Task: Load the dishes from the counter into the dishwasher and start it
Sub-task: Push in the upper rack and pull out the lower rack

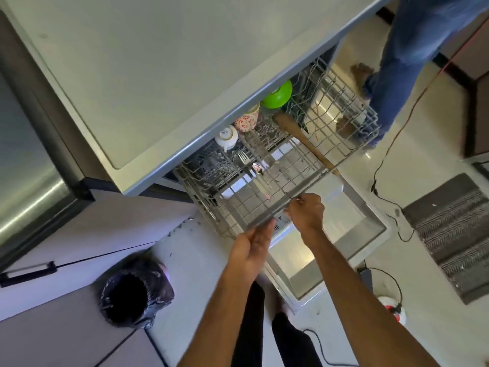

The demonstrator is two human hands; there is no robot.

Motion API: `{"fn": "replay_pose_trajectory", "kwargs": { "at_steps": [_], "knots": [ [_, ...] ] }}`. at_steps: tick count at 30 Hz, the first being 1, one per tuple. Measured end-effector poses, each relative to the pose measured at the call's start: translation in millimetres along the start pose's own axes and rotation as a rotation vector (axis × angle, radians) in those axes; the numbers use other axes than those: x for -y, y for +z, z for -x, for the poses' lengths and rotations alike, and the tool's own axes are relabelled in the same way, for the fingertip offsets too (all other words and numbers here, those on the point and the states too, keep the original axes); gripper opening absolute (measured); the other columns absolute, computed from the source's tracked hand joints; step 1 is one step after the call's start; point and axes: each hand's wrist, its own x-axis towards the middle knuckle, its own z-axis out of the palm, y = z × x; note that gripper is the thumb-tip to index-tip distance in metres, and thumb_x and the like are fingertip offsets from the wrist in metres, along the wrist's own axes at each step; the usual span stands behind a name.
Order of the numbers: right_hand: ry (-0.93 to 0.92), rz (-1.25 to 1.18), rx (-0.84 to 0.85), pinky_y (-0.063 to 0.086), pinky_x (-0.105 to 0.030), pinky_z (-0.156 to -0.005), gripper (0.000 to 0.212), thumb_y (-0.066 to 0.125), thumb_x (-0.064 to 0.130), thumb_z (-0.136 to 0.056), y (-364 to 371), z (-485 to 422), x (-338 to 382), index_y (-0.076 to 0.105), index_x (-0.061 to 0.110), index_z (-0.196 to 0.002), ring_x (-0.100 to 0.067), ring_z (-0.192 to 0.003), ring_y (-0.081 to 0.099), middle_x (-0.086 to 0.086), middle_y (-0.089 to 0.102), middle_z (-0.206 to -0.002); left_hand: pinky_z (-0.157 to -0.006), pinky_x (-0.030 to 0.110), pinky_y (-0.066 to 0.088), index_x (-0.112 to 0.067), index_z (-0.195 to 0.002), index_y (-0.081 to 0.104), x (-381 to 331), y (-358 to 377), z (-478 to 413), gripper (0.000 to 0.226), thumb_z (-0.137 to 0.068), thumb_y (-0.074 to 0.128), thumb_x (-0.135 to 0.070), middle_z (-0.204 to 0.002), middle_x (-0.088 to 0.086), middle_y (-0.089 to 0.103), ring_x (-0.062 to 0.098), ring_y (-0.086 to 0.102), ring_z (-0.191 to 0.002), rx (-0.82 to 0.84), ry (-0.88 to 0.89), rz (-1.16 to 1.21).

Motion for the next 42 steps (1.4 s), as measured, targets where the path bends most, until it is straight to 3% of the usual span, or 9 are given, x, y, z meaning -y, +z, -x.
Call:
{"fn": "replay_pose_trajectory", "kwargs": {
  "at_steps": [8,12,15,18,22,26,31,37,42],
  "knots": [
    [-0.124,0.037,0.127,0.061,-0.05,-0.078,0.01,0.064,0.007,-0.087,41.6,-27.9,56.0,0.069,-0.002,-0.089,-0.034,-0.082,0.073,-0.02,0.073,-0.088,-0.09,0.044,0.055,0.02,-0.136,0.043,-69.6,46.6,-5.7,0.051,-0.086,0.04,0.008,-0.124,0.037,0.059,0.041,0.068,-0.106,0.093,0.074,-0.002],
    [-0.247,0.244,0.182,0.057,-0.035,-0.08,0.016,0.06,0.009,-0.09,65.2,-43.7,92.8,0.071,0.0,-0.098,-0.027,-0.09,0.07,-0.015,0.072,-0.095,-0.092,0.041,0.054,0.021,-0.13,0.047,-109.0,65.0,-7.8,0.045,-0.086,0.042,0.01,-0.13,0.034,0.057,0.033,0.056,-0.129,0.155,0.111,-0.058],
    [-0.323,0.238,0.31,0.041,-0.024,-0.054,0.016,0.048,-0.004,-0.088,76.8,-47.6,123.1,0.061,0.005,-0.087,-0.017,-0.063,0.052,-0.005,0.057,-0.072,-0.09,0.036,0.057,0.018,-0.13,0.05,-131.0,77.5,-18.8,0.037,-0.095,0.037,0.011,-0.129,0.033,0.059,0.033,0.067,-0.112,0.206,0.203,-0.081],
    [-0.345,0.112,0.45,0.028,-0.016,-0.047,0.035,0.041,-0.019,-0.078,89.9,-47.0,148.0,0.042,0.015,-0.068,-0.006,-0.05,0.035,0.005,0.037,-0.057,-0.09,0.035,0.057,0.014,-0.131,0.05,-152.2,89.1,-36.1,0.046,-0.086,0.039,0.017,-0.124,0.028,0.061,0.033,0.066,-0.108,0.258,0.287,-0.022],
    [-0.442,0.148,0.362,0.046,-0.034,-0.056,0.013,0.046,-0.01,-0.077,102.4,-60.2,151.9,0.053,0.001,-0.074,-0.023,-0.061,0.055,-0.013,0.055,-0.064,-0.084,0.03,0.06,0.004,-0.12,0.055,-166.5,92.8,-57.0,0.038,-0.089,0.038,0.019,-0.118,0.02,0.055,0.028,0.06,-0.104,0.235,0.348,-0.031],
    [-0.5,0.149,0.364,0.044,-0.022,-0.063,0.032,0.048,-0.013,-0.079,96.0,-58.0,142.3,0.054,0.018,-0.076,-0.011,-0.07,0.053,0.007,0.053,-0.071,-0.08,0.032,0.061,0.004,-0.111,0.059,-167.8,82.8,-70.1,0.032,-0.093,0.038,0.018,-0.122,0.021,0.056,0.03,0.059,-0.112,0.202,0.31,-0.013],
    [-0.504,0.097,0.376,0.056,-0.04,-0.087,0.03,0.052,-0.01,-0.083,96.6,-63.3,136.1,0.07,0.004,-0.103,-0.025,-0.097,0.067,-0.008,0.069,-0.094,-0.085,0.031,0.059,0.003,-0.117,0.058,-166.5,80.4,-68.5,0.032,-0.094,0.039,0.015,-0.12,0.02,0.058,0.029,0.06,-0.112,0.208,0.292,-0.037],
    [-0.556,0.151,0.322,0.051,-0.032,-0.097,0.042,0.053,-0.012,-0.088,87.0,-62.6,119.7,0.062,0.0,-0.128,-0.011,-0.109,0.056,-0.003,0.063,-0.118,-0.079,0.026,0.058,0.0,-0.103,0.066,-156.3,79.0,-70.2,0.033,-0.093,0.039,0.015,-0.102,0.013,0.068,0.022,0.067,-0.093,0.095,0.321,-0.259],
    [-0.613,0.368,0.315,0.045,-0.04,-0.111,0.075,0.052,-0.017,-0.082,79.2,-92.8,75.9,0.043,0.012,-0.15,-0.024,-0.135,0.049,-0.014,0.052,-0.147,-0.1,0.037,0.052,-0.003,-0.111,0.069,-138.1,92.0,-111.3,0.033,-0.093,0.044,0.011,-0.116,0.013,0.069,0.027,0.066,-0.111,-0.151,0.651,-0.99]
  ]
}}
